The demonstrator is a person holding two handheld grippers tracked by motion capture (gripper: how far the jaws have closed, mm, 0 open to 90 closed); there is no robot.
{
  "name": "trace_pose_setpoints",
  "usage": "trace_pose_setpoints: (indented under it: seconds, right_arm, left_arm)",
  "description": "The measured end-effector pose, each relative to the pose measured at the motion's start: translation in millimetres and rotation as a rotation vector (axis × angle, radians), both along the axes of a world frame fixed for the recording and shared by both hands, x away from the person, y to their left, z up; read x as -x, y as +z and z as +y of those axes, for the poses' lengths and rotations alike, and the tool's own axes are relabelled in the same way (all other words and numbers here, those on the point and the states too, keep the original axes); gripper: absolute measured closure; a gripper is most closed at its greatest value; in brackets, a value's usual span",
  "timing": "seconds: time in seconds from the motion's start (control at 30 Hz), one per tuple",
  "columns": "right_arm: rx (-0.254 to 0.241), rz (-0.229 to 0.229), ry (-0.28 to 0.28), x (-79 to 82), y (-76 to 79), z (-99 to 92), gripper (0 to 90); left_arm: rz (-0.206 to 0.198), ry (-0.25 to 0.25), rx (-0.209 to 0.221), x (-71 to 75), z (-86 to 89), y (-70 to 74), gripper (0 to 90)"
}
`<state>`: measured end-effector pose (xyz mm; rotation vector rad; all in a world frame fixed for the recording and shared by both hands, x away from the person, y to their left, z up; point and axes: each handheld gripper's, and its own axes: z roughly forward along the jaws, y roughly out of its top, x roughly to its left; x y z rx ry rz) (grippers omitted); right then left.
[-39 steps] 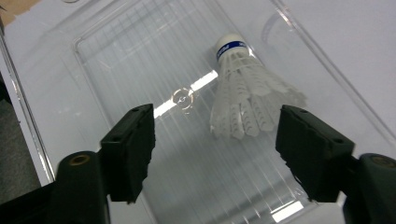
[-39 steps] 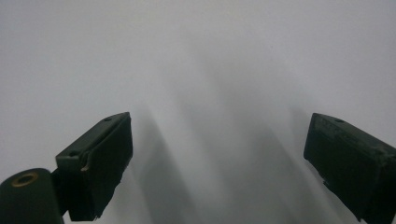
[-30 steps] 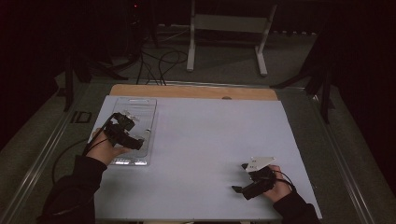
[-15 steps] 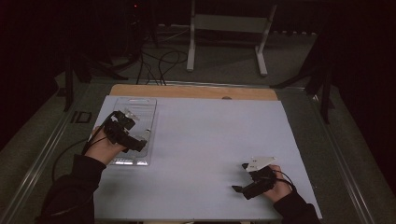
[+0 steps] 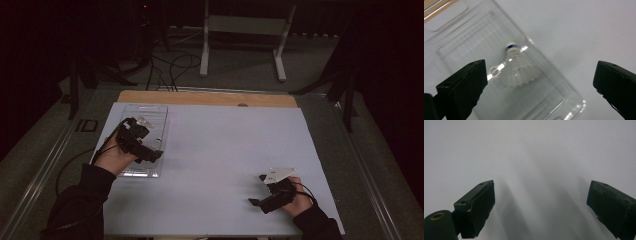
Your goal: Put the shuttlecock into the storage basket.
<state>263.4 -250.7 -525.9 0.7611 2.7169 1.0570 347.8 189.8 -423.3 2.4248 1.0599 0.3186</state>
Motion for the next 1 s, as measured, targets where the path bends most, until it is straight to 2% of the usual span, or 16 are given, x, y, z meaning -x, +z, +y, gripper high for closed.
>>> trace_pose_setpoints:
  seconds: [0.07, 0.1, 0.27, 0.37, 0.4, 0.67, 0.7, 0.73, 1.0]
  right_arm:
    - [-0.002, 0.001, 0.001, 0.1, 0.1, -0.1, 8.2]
    - [0.000, -0.001, 0.000, 0.0, 0.0, 0.0, 8.2]
    - [-0.002, -0.004, -0.001, 0.0, 0.4, -0.2, 8.2]
    - [-0.002, -0.005, 0.000, 0.1, 0.5, -0.3, 8.2]
    - [-0.003, -0.005, 0.000, 0.2, 0.5, -0.4, 8.2]
    - [-0.003, -0.004, 0.001, 0.2, 0.5, -0.6, 8.2]
    - [-0.002, -0.005, 0.000, 0.2, 0.5, -0.7, 8.2]
    - [-0.003, -0.005, -0.001, 0.1, 0.4, -1.0, 8.2]
    - [-0.003, -0.006, -0.005, 0.7, 0.4, -2.1, 8.2]
  left_arm:
    - [0.004, -0.006, 0.008, 0.4, -1.6, 0.4, 0.3]
    - [0.010, -0.038, 0.032, 0.8, -4.3, 1.6, 0.3]
    - [0.014, -0.080, 0.078, 3.0, -12.9, 5.7, 0.3]
    - [0.007, -0.096, 0.083, 4.4, -16.9, 6.5, 0.3]
    - [-0.008, -0.098, 0.068, 5.5, -21.3, 7.6, 0.4]
    - [-0.027, -0.135, 0.109, 6.1, -34.2, 10.3, 0.3]
    - [-0.020, -0.150, 0.131, 5.4, -36.4, 11.1, 0.3]
    - [-0.018, -0.154, 0.137, 5.0, -37.4, 11.3, 0.3]
    - [-0.024, -0.196, 0.155, 5.5, -46.7, 10.8, 0.3]
